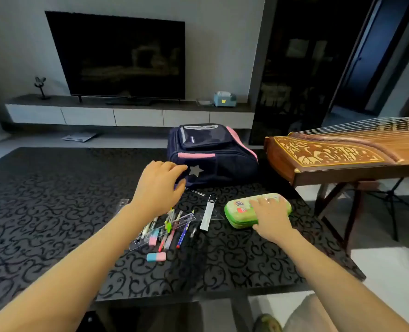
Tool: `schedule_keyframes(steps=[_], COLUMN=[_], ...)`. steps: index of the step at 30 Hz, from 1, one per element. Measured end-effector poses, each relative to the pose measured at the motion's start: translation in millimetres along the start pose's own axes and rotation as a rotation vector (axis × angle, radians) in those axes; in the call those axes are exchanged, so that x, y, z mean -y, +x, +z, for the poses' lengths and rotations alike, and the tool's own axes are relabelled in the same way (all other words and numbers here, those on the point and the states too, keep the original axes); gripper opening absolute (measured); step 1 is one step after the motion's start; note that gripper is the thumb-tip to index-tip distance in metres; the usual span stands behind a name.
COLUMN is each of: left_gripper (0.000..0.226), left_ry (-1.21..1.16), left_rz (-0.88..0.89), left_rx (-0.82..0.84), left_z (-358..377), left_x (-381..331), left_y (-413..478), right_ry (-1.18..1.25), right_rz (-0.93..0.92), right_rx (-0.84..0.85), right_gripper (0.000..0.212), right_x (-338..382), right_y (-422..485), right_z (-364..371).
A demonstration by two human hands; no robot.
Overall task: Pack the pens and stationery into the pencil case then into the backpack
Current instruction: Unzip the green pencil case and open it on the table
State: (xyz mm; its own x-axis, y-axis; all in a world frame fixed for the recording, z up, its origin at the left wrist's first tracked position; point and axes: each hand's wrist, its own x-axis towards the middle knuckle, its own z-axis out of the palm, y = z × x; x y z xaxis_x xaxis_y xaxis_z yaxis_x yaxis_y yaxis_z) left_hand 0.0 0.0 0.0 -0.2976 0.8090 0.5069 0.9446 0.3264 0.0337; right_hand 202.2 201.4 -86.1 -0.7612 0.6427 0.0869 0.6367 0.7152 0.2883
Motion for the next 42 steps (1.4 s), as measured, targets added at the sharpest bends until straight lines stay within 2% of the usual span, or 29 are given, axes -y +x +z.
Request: schedule_keyframes(steps=[3,7,9,12,16,20,22,23,25,27,28,30,32,35,37,39,41,42], left_gripper=[0.042,0.041,0.039,0.044,0.064,0.086,0.099,0.104,0.111,0.117,0.12,0.121,0.12,0.117,0.116,0.113,0.116,0.117], left_ry=[0.004,-0.014,-0.047,-0.133,-0.287,-0.315,-0.313,-0.314,-0.279,-0.226,-0.214,-0.203,-0.207,-0.249,-0.33,-0.652,-1.12,-1.273], left_rz=[0.042,0.087,0.091,0.057,-0.078,0.007,0.022,0.018,0.013,0.005,-0.01,-0.052,-0.095,-0.145,-0.201,-0.368,-0.598,-0.673], left_rx=[0.059,0.115,0.146,0.205,0.313,0.511,0.61,0.64,0.731,0.852,0.9,0.939,0.923,0.903,0.897,0.933,0.931,0.905], left_z=[24.9,63.8,77.5,93.8,108.2,126.2,133.6,135.5,139.4,143.5,145.8,149.0,150.5,148.2,145.9,141.1,128.7,120.6], left_x=[2.8,12.6,15.3,14.8,4.9,-24.1,-44.3,-55.4,-78.1,-100.5,-109.7,-124.9,-132.9,-134.2,-130.8,-121.0,-110.8,-106.2], left_y=[4.7,4.5,0.8,-9.5,-16.9,-29.7,-33.9,-33.4,-28.9,-22.3,-20.6,-19.3,-18.7,-20.5,-20.8,-17.5,-6.9,-0.7], right_ry=[-0.064,-0.117,-0.13,-0.098,0.014,0.269,0.516,0.677,0.865,0.969,1.088,1.339,1.416,1.408,1.388,1.396,1.434,1.436], right_rz=[-0.016,-0.123,-0.159,-0.198,-0.311,-0.454,-0.352,-0.206,0.221,0.585,0.681,0.711,0.691,0.76,0.801,0.794,0.655,0.56], right_rx=[0.124,0.301,0.378,0.348,0.233,0.24,0.123,0.047,-0.059,0.045,0.115,0.143,0.101,0.067,0.066,0.007,-0.105,-0.152], right_gripper=[0.076,0.111,0.122,0.115,0.107,0.099,0.086,0.08,0.069,0.062,0.059,0.04,0.015,0.039,0.046,0.036,0.019,0.013], right_x=[-0.6,-5.4,-5.1,-1.6,6.0,18.2,8.5,2.0,-8.3,-9.6,-7.2,-2.9,0.1,7.2,12.3,13.7,13.0,13.1], right_y=[23.6,72.0,86.9,87.9,48.8,-11.7,-35.3,-44.1,-54.2,-55.5,-53.0,-49.4,-48.1,-45.4,-46.7,-52.0,-58.5,-61.1], right_z=[16.1,36.6,42.0,46.9,47.9,40.4,47.3,52.4,64.7,74.4,78.5,82.6,82.3,82.0,77.6,70.4,51.7,40.6])
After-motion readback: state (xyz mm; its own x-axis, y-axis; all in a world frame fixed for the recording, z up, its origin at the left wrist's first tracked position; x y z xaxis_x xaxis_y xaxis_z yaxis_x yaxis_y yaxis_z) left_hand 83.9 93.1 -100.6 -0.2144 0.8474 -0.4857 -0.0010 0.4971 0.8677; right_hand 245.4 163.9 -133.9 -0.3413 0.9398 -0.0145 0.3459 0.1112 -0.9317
